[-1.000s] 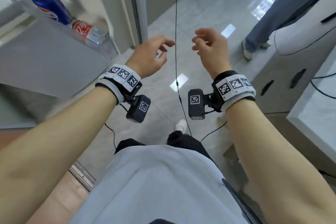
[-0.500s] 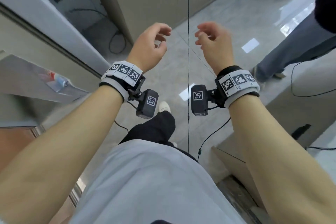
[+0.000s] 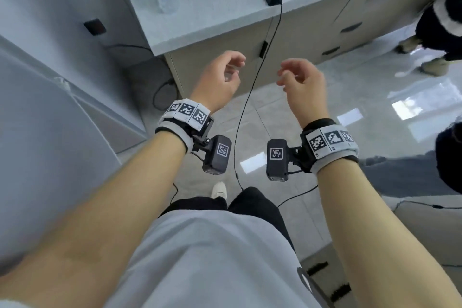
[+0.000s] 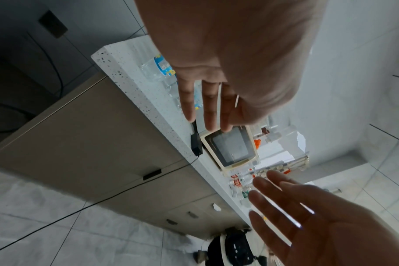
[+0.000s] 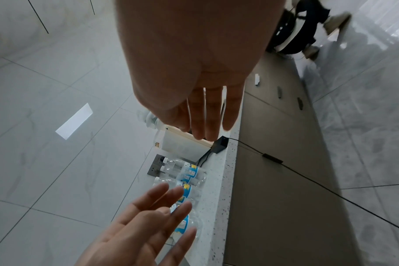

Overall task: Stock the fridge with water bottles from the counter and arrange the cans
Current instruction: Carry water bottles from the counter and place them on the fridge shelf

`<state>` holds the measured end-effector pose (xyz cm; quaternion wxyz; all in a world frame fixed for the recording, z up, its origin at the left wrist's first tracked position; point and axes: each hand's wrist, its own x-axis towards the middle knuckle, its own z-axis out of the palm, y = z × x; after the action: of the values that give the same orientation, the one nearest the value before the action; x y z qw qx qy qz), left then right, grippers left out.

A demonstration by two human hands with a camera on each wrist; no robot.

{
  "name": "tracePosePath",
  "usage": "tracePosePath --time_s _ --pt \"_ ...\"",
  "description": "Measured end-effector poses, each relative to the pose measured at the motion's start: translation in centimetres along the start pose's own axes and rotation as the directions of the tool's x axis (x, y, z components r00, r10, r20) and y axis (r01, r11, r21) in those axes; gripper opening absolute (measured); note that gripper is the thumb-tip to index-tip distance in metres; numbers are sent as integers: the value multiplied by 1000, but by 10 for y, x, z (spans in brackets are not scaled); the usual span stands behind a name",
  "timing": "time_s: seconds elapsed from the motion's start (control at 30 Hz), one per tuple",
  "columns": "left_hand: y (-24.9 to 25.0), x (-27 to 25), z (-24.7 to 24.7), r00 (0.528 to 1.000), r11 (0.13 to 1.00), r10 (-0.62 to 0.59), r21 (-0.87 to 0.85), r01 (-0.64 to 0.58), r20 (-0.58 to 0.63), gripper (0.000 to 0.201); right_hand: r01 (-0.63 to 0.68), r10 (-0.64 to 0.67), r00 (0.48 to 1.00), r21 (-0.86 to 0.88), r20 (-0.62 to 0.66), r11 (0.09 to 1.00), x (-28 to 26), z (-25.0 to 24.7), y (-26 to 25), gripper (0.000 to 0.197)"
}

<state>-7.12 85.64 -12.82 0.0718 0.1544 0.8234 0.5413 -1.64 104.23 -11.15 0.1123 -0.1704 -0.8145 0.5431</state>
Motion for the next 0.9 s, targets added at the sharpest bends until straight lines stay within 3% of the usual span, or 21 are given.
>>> tracePosePath --time_s 0.3,0.47,0.6,0.73,0.9 --pt "-31 140 -25 972 986 -149 41 159 -183 32 61 -59 982 -3 177 998 183 29 -10 22" --pt "-37 234 -29 942 961 -244 77 268 -232 36 117 -103 917 -14 385 993 312 55 -16 19" --pt "-39 283 -34 906 933 -318 77 351 -279 37 152 -115 886 -47 450 987 397 78 -28 22" --pt "-41 300 -42 851 899 -394 47 436 -348 36 201 -150 886 -70 438 977 463 120 -45 43" --pt "-49 298 -57 803 853 -482 20 521 -351 35 182 -126 891 -88 436 979 505 179 -63 79"
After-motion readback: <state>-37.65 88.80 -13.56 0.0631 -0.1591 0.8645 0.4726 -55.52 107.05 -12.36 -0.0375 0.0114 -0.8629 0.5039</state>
